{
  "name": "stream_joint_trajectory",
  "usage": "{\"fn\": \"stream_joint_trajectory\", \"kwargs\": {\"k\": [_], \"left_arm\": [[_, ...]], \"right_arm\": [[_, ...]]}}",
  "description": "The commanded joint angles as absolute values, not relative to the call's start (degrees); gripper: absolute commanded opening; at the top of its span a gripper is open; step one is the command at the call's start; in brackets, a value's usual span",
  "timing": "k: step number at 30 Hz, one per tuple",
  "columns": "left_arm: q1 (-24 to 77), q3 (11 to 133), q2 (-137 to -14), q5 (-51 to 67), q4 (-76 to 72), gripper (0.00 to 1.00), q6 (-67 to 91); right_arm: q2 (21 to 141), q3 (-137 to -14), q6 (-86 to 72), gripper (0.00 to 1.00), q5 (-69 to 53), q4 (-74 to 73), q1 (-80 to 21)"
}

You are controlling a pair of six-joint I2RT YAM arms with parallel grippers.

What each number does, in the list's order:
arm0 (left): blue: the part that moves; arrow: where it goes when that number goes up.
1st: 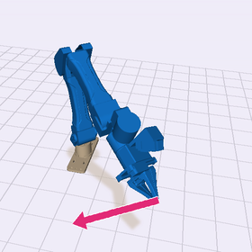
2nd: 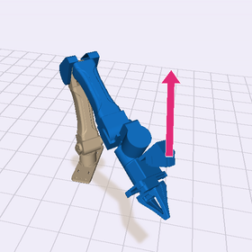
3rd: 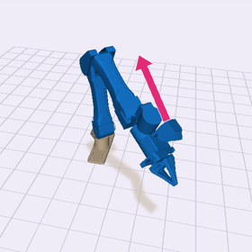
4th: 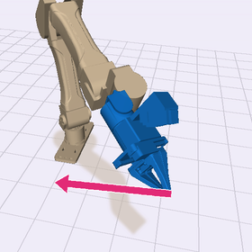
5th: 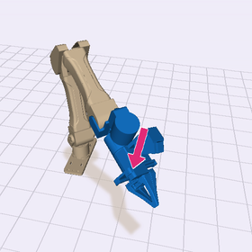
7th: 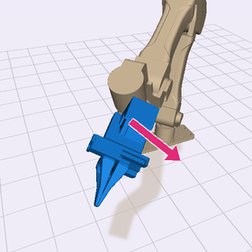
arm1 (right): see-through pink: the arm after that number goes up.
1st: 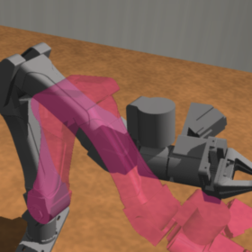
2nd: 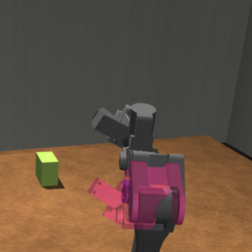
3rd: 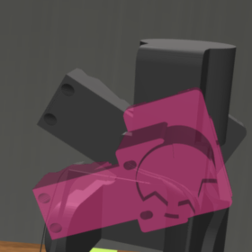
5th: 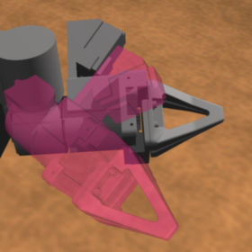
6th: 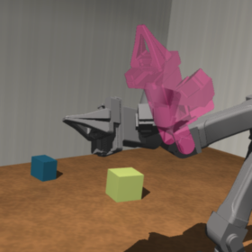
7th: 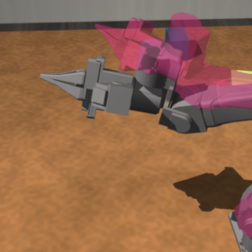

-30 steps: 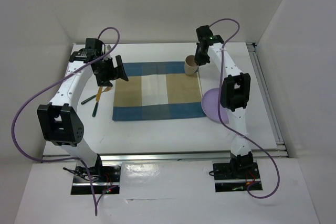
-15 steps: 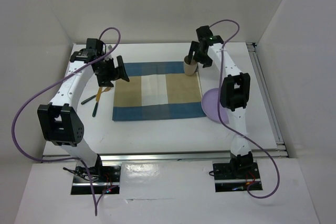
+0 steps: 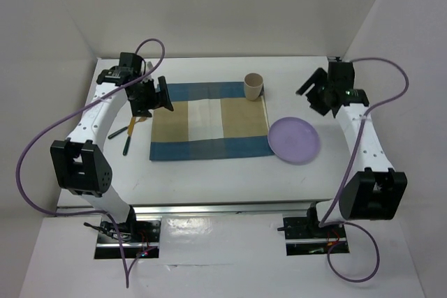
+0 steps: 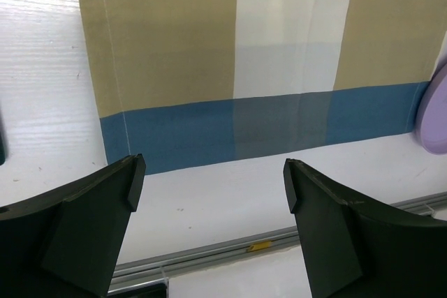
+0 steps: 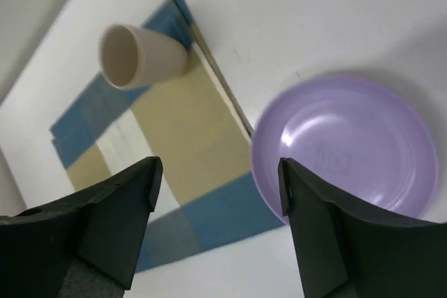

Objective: Set the dinner table for one person

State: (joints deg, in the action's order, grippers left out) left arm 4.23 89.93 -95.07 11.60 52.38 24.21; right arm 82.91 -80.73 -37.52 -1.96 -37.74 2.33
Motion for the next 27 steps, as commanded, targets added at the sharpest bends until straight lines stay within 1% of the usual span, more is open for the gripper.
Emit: {"fn": "stream_joint_trajectory", "kwargs": {"k": [1, 3, 4, 6, 9, 14, 20, 23, 26, 27], "left_arm": [[4.5, 89.0, -91.5, 9.0, 52.3, 1.0, 24.7], [4.5, 88.3, -90.4, 9.0, 51.8, 1.0, 25.2], [4.5, 87.8, -90.4, 9.0, 51.2, 1.0, 25.2], [4.5, 87.8, -90.4, 9.0, 51.2, 1.0, 25.2], [4.5, 87.3, -90.4, 9.6, 51.2, 1.0, 25.2], [4.5, 86.6, -90.4, 9.6, 51.2, 1.0, 25.2], [4.5, 86.6, -90.4, 7.4, 51.8, 1.0, 25.2], [4.5, 86.6, -89.8, 6.9, 51.9, 1.0, 25.2], [4.5, 87.1, -89.8, 6.9, 51.9, 1.0, 25.2], [4.5, 87.1, -89.8, 6.9, 51.9, 1.0, 25.2]], "right_arm": [[78.3, -65.4, -42.8, 0.77, -0.2, -44.4, 4.1], [72.4, -59.4, -45.3, 0.77, -1.8, -45.0, 7.1], [70.4, -54.5, -46.0, 0.77, -2.5, -45.0, 7.6], [66.6, -51.1, -46.8, 0.79, -3.3, -44.1, 8.8], [66.6, -48.1, -47.5, 0.79, -3.9, -42.9, 9.3], [71.5, -44.5, -47.5, 0.79, -3.9, -38.9, 9.3], [76.5, -41.5, -47.5, 0.71, -3.9, -32.7, 9.8], [77.2, -39.9, -48.0, 0.71, -5.2, -30.3, 9.8], [77.7, -38.1, -48.0, 0.62, -5.2, -27.9, 9.8], [77.7, -37.5, -48.0, 0.5, -5.2, -27.9, 9.8]]}}
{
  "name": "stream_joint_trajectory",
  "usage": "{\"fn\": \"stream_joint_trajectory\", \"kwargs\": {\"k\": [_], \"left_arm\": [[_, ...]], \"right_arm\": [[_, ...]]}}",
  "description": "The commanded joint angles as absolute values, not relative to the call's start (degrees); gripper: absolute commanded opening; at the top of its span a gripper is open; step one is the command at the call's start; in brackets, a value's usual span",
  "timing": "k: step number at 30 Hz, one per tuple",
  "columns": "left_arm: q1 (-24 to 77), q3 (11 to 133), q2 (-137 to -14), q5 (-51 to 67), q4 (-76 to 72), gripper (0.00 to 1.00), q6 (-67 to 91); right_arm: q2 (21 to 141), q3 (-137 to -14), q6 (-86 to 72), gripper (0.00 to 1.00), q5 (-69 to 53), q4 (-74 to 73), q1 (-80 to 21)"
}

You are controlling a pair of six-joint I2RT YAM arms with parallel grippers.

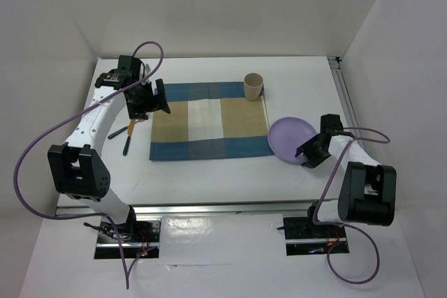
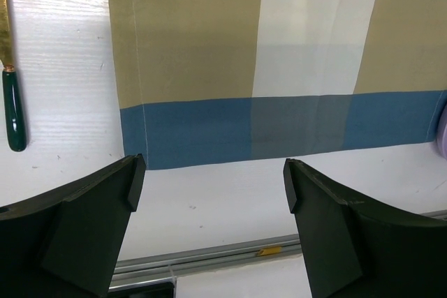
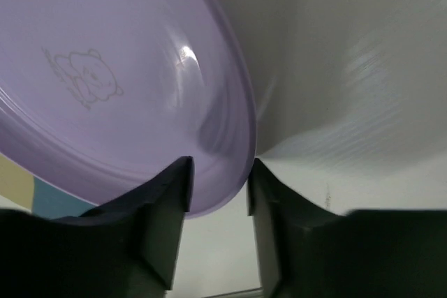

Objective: Set the dinner table for one person

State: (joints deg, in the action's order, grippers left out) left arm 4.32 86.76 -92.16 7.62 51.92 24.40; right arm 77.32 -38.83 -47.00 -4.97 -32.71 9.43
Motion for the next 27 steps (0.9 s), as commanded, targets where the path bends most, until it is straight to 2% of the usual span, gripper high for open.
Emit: {"fn": "stream_joint_trajectory", "kwargs": {"k": [1, 3, 4, 8, 13, 17, 20, 24, 27], "left_arm": [[4.5, 87.1, -89.8, 6.9, 51.9, 1.0, 25.2], [4.5, 87.1, -89.8, 6.9, 51.9, 1.0, 25.2], [4.5, 87.1, -89.8, 6.9, 51.9, 1.0, 25.2], [4.5, 87.1, -89.8, 6.9, 50.7, 1.0, 25.9], [4.5, 87.6, -89.3, 4.9, 50.2, 1.0, 27.1], [4.5, 86.6, -87.0, -1.0, 50.2, 1.0, 30.5], [1.9, 84.0, -83.8, -4.9, 51.2, 1.0, 35.9], [-3.9, 78.4, -79.4, -4.2, 47.8, 0.99, 37.2], [-6.1, 77.8, -79.3, -7.6, 50.1, 0.96, 36.7]], "right_arm": [[78.2, -37.5, -48.0, 0.45, -4.4, -27.3, 9.8], [78.7, -37.5, -48.0, 0.35, -3.5, -27.9, 9.8], [78.7, -38.2, -48.5, 0.22, -2.4, -28.4, 9.8], [73.7, -41.5, -47.4, 0.0, 1.8, -33.7, 9.8], [65.2, -49.3, -42.0, 0.0, 4.0, -34.6, 8.2], [64.9, -57.4, -38.7, 0.0, 4.0, -34.6, 1.2], [70.6, -63.5, -38.7, 0.0, 2.2, -34.6, -12.2], [85.9, -72.8, -38.7, 0.0, -1.7, -34.1, -24.1], [96.6, -79.8, -39.5, 0.0, -6.9, -32.8, -26.5]]}}
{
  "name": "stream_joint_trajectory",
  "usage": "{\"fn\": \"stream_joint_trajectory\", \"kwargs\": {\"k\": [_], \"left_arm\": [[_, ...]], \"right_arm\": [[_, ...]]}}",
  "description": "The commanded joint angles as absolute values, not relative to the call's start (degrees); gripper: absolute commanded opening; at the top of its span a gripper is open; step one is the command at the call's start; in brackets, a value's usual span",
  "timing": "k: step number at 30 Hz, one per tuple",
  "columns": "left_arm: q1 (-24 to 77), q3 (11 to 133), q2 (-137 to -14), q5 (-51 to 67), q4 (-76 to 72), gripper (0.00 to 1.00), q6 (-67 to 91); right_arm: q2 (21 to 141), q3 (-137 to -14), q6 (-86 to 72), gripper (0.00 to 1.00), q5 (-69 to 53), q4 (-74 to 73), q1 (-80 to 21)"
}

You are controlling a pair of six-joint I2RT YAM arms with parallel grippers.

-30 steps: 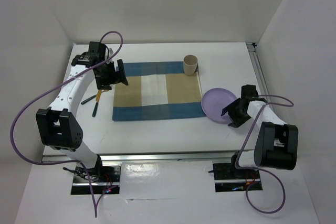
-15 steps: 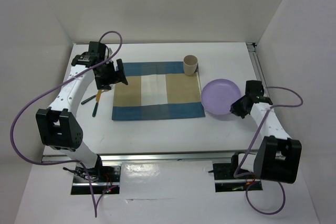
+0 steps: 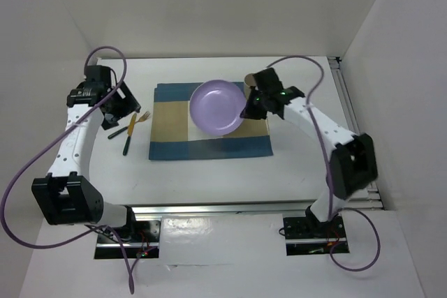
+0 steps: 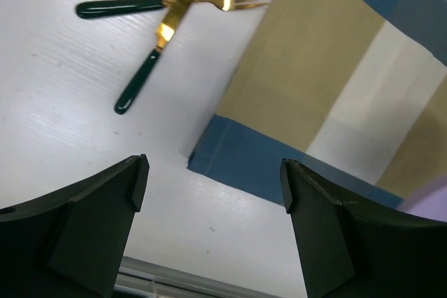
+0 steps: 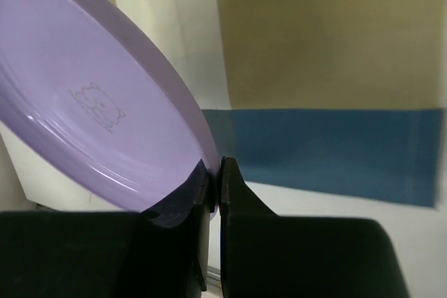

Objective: Set the dinner table for one person

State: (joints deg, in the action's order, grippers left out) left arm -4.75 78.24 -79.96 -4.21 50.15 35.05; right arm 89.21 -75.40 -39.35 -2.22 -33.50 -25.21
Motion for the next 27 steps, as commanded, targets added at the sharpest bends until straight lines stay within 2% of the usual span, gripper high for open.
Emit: {"fn": "stream_joint_trajectory", "kwargs": {"k": [1, 9, 16, 17, 18, 19, 21, 22, 24, 27], "left_arm": [[-6.7, 77.1, -79.3, -8.1, 50.1, 0.94, 36.7], [-11.0, 72.1, -88.3, -5.3, 49.2, 0.93, 36.7], [-13.0, 69.5, -96.8, -5.8, 44.0, 0.93, 36.7], [-13.0, 70.0, -97.6, -5.8, 44.0, 0.93, 36.7], [-13.5, 70.0, -99.0, -6.3, 43.5, 0.93, 36.7], [-13.5, 70.0, -99.6, -6.3, 43.5, 0.93, 36.7], [-13.5, 70.7, -100.5, -7.2, 43.5, 0.93, 36.7], [-13.5, 70.7, -100.5, -8.2, 43.5, 0.93, 36.7], [-14.1, 70.7, -101.6, -8.9, 43.5, 0.93, 36.1], [-14.1, 70.7, -103.0, -10.5, 42.2, 0.93, 35.6]], "right_arm": [[98.9, -83.0, -39.5, 0.0, -7.7, -32.0, -26.5], [120.1, -97.7, -39.6, 0.0, -10.7, -32.4, -27.9], [124.3, -98.5, -40.3, 0.01, -10.8, -31.2, -27.9], [124.3, -98.5, -40.3, 0.05, -10.8, -31.2, -27.9], [125.0, -98.5, -40.3, 0.17, -10.8, -31.8, -27.9], [125.0, -99.0, -40.3, 0.24, -10.8, -31.8, -27.9], [125.0, -99.1, -40.3, 0.49, -10.8, -31.8, -27.9], [124.5, -99.1, -40.3, 0.69, -10.8, -31.8, -27.9], [122.5, -98.5, -39.7, 0.77, -9.6, -32.3, -27.9], [119.2, -98.5, -39.0, 0.82, -8.4, -33.0, -28.4]]}}
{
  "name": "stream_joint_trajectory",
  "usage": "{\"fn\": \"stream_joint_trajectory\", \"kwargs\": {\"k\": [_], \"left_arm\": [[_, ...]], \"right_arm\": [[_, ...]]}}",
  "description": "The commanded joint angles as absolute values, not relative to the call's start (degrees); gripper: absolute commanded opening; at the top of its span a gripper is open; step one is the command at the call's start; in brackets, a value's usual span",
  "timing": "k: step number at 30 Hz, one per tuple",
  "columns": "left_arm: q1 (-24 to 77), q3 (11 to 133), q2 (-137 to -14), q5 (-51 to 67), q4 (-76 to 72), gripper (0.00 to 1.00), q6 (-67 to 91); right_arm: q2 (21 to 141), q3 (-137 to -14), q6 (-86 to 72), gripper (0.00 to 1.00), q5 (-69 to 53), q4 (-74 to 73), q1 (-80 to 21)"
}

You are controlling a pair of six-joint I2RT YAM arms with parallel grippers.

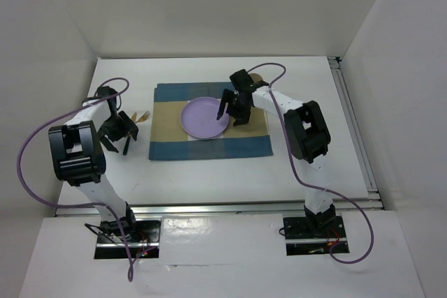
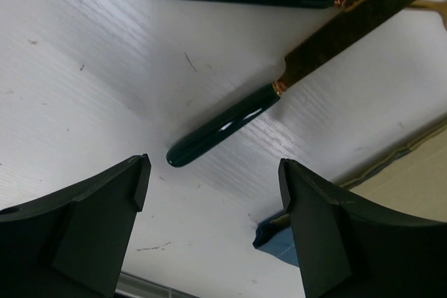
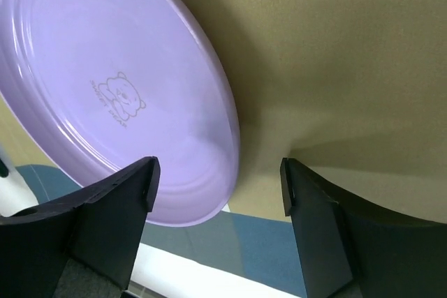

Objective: Set the dinner table for one person

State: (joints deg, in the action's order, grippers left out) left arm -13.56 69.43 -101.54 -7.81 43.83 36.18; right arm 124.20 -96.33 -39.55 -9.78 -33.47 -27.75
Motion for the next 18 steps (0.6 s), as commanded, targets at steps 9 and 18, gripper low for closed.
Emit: {"fn": "stream_joint_trajectory", "kwargs": {"k": [9, 18], "left_arm": [[-14.1, 71.2, -109.0, -6.7, 38.7, 0.55, 33.4], [-12.8, 70.7, -102.1, -6.0, 42.8, 0.0, 32.2]], "right_arm": [[109.5, -94.8, -38.4, 0.82, -5.3, -34.8, -28.9], [102.2, -94.2, -38.4, 0.82, -1.1, -37.1, -28.9]]}}
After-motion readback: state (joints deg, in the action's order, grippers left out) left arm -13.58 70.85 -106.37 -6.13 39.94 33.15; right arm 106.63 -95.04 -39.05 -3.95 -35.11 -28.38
